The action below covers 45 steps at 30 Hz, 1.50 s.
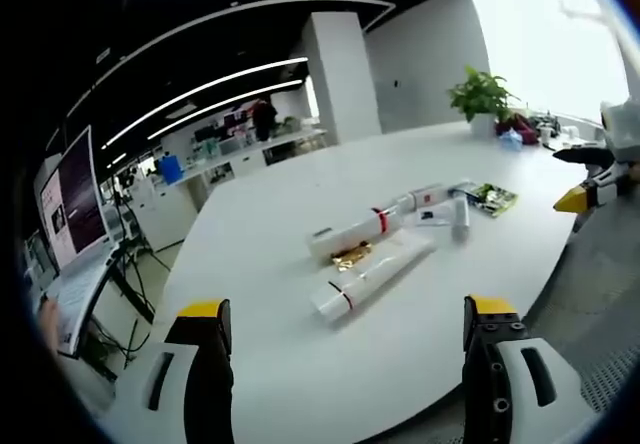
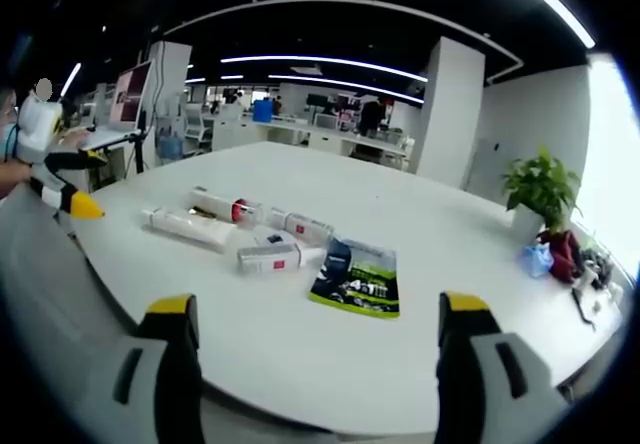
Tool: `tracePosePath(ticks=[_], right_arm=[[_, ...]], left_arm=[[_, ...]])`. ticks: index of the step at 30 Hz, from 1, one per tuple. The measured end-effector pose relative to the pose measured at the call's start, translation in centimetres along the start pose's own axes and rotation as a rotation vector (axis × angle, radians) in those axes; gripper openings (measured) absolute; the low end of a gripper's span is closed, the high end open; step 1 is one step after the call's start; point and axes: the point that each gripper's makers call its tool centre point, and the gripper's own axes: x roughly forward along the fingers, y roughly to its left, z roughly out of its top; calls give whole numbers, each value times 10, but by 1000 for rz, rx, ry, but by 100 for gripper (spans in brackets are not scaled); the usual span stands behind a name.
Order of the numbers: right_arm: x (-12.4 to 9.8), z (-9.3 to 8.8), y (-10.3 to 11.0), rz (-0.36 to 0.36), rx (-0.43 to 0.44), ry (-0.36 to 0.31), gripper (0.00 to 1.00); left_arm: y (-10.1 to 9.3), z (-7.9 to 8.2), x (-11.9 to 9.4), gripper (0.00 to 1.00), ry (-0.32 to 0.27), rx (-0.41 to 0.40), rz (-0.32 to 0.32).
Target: Arrange the skincare products in the storage area until every visible bottle or jar stands upright without overlapping.
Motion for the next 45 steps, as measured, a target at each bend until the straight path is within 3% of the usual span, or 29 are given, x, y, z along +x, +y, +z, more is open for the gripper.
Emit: tracePosePath(ticks=[11,16,27,34,39,45], right_arm=[[0,-2,-1,-7,-2,16,100],[0,-3,-1,-9,0,21,100],[0,-5,-2,-11,3,34,100],[1,-6,-1,-6,1,40,100],[1,-9,-1,-5,-3,54,100],[1,-9,-2,-11,-2,55,100]], left_arm=[[4,-2,6,89,45,1,-29],[2,-3,12,91,77,48,-56],[2,17,30,95,70,108,-113],[-1,33,46,95,67,186,-158],[2,48,55,94,53,153,-205],[5,60,68,93,52,191,-226]])
